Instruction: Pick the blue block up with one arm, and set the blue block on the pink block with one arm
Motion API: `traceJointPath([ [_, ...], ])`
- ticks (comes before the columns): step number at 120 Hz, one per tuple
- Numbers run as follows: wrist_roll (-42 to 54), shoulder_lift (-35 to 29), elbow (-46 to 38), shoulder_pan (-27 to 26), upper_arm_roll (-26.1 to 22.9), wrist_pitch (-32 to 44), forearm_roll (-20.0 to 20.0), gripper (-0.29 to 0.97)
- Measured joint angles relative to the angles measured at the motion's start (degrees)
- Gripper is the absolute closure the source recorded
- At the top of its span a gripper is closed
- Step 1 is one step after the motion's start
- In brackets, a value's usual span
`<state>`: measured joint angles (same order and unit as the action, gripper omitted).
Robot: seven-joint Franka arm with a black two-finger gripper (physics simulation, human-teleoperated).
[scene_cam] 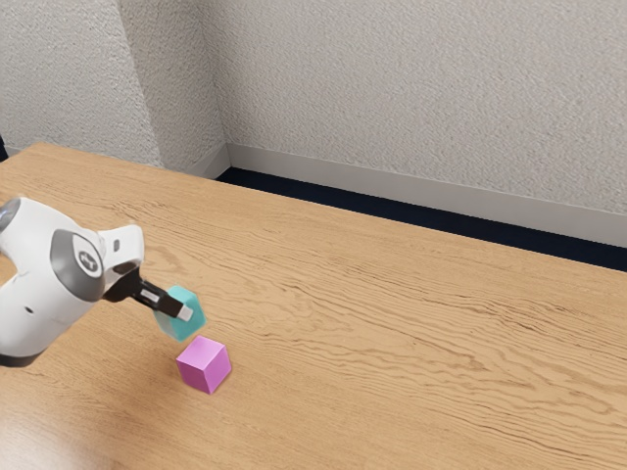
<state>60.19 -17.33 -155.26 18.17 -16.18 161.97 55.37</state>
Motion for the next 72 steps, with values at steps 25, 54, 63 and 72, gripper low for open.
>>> traceJointPath([
  [25,-4.14,-0.06,-0.46,0.11,-3.28,-0.41,0.18,0.35],
  [54,-8.16,1.19,-0.22,0.12,-4.32,-0.28,0.14,0.34],
  [63,-9.11,1.88,-0.08,0.07,-4.33,-0.28,0.10,0.33],
  [72,-9.88,2.15,0.18,-0.11,-4.37,-0.33,-0.22,0.27],
])
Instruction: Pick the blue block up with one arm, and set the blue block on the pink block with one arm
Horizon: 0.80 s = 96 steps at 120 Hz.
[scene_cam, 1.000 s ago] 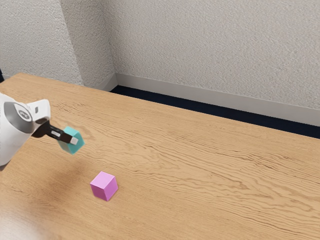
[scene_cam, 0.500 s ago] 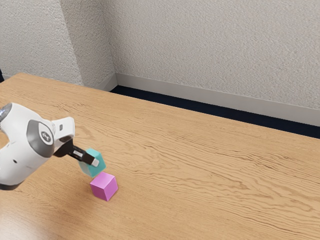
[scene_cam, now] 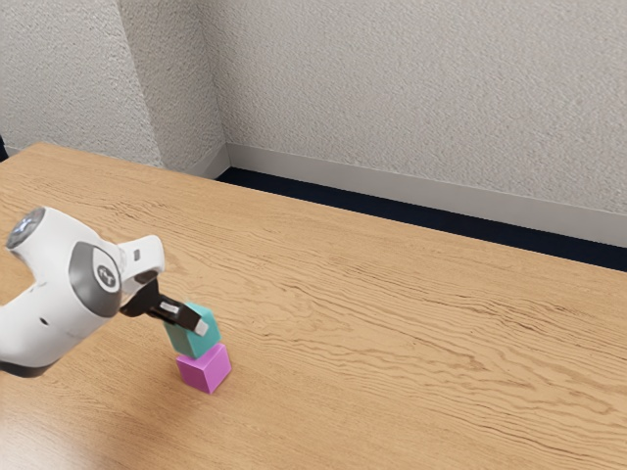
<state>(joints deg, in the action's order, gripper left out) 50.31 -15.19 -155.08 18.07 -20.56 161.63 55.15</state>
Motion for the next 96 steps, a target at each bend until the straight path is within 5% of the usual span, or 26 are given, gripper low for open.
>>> traceJointPath([
  [22,-1.33,0.06,0.43,-0.18,-0.09,-0.22,-1.02,0.14],
  [42,-2.31,-0.30,9.65,2.36,0.74,-3.61,-14.15,0.08],
  [63,-10.64,2.38,31.48,1.68,10.22,-28.99,-31.16,0.05],
  [75,-16.87,8.55,45.31,-1.14,15.50,-42.95,-37.10,0.04],
  [96,-25.41,11.04,59.47,-1.50,17.16,-59.83,-43.33,0.03],
])
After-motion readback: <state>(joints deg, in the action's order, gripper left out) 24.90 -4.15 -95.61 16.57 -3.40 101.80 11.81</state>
